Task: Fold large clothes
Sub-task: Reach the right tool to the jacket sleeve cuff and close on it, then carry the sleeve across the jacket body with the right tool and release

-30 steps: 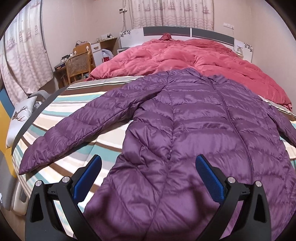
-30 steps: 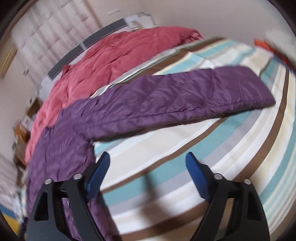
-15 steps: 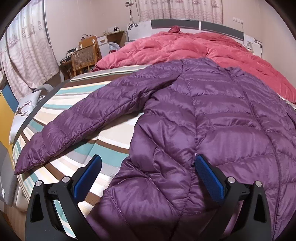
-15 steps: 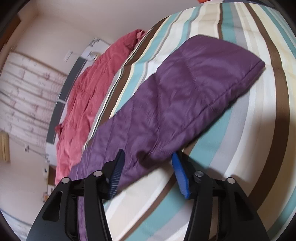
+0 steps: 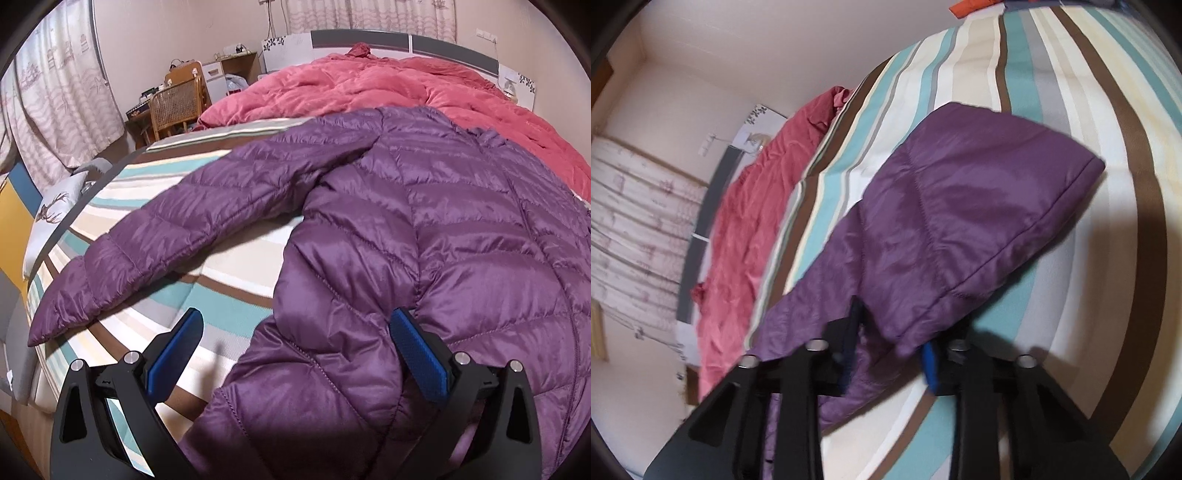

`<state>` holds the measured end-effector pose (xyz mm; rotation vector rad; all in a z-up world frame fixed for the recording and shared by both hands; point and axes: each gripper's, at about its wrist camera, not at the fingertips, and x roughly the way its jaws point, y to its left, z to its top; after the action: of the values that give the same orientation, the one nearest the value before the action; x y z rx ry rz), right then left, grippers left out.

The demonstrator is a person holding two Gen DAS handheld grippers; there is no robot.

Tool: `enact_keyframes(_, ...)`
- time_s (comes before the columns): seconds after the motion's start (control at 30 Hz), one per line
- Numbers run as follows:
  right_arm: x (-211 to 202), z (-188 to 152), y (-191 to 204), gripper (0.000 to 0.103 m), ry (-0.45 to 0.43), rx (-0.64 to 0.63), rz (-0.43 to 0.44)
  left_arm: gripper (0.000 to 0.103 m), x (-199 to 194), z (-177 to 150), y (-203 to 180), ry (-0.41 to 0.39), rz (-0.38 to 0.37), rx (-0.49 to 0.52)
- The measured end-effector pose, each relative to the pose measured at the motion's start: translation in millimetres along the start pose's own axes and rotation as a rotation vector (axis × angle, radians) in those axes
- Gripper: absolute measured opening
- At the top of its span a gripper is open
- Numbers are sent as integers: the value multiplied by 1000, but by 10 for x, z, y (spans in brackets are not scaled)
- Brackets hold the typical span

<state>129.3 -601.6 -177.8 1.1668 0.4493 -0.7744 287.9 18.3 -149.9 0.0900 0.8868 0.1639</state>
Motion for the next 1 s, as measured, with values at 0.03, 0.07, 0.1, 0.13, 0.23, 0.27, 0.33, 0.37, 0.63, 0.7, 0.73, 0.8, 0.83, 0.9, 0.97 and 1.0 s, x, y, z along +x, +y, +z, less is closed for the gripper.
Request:
enact_keyframes(0.03,6,14,11,19,-1,-19,-10,101,11,-7,-3,2,7,0)
enact_keyframes(0.07,2,24,10,17,-1,-32,-16,101,22,-13,-12,7,13,1)
enact_keyframes(0.1,1,29,39,16,-3,-54,-28,101,43,-21,-21,15,14,4)
enact_keyframes(0.13,-4,28,81,15,-9,-79,-40,101,58,-27,-28,20,15,7)
enact_keyframes(0.23,-11,27,236,15,-33,-145,-65,101,64,-40,-29,20,17,8)
enact_keyframes(0.27,-21,20,317,15,-44,-179,-73,101,69,-46,-23,22,13,6)
enact_keyframes(0.33,-71,11,460,15,-68,-245,-87,101,85,-54,5,30,-1,-8)
enact_keyframes(0.37,-74,-7,548,15,-75,-276,-90,101,100,-56,22,38,-12,-17)
enact_keyframes(0.63,-220,-413,1212,15,-122,-565,-66,101,158,-77,79,63,-58,-57)
enact_keyframes(0.7,-218,-563,1417,15,-126,-637,-49,101,163,-82,84,63,-62,-62)
enact_keyframes(0.73,-217,-661,1529,15,-129,-685,-42,101,162,-84,85,63,-62,-62)
enact_keyframes(0.8,-186,-844,1737,15,-131,-759,-31,101,165,-84,87,62,-63,-63)
enact_keyframes(0.83,-182,-966,1845,15,-132,-807,-25,101,166,-86,83,62,-64,-63)
enact_keyframes(0.9,-187,-1176,2016,15,-138,-889,-14,101,173,-86,85,62,-68,-67)
enact_keyframes(0.97,-186,-1453,2194,15,-147,-1002,-7,101,173,-88,85,60,-70,-70)
enact_keyframes(1.0,-184,-1593,2271,15,-149,-1059,-5,101,170,-92,87,59,-70,-70)
